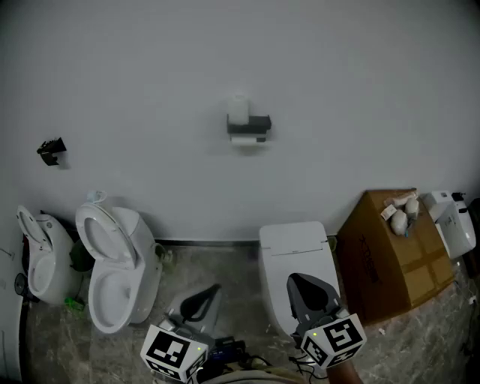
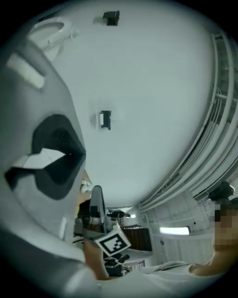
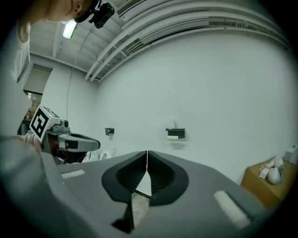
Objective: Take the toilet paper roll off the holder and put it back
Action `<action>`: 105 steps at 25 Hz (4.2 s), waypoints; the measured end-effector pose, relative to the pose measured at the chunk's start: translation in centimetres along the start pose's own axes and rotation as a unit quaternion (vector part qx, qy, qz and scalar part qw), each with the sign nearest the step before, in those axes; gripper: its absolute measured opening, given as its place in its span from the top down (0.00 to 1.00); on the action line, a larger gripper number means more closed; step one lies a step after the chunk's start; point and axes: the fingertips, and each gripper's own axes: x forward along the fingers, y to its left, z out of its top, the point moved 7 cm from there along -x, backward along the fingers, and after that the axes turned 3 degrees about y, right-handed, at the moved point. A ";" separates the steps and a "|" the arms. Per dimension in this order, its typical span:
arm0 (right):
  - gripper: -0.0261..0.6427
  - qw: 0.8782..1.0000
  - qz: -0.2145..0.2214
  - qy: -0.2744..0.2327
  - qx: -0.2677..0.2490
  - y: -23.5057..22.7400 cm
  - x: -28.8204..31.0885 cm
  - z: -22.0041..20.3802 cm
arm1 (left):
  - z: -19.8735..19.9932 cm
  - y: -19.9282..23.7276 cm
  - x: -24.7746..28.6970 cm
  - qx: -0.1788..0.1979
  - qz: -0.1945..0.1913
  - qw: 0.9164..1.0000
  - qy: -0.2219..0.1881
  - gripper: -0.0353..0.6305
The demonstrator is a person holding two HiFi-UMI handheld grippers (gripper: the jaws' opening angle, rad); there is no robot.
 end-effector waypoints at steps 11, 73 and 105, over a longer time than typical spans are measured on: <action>0.95 1.000 0.001 0.000 -0.004 -0.3 -0.1 0.0 | 0.2 -0.2 0.3 0.001 0.002 1.000 -0.004 0.96; 0.80 0.999 0.009 -0.004 0.036 -9.3 0.6 -2.3 | 0.1 -3.0 9.6 -0.019 -0.002 1.000 0.004 0.79; 0.80 0.999 -0.039 0.005 0.035 -13.5 24.5 3.4 | 4.3 19.8 22.9 -0.009 -0.050 0.999 0.009 0.79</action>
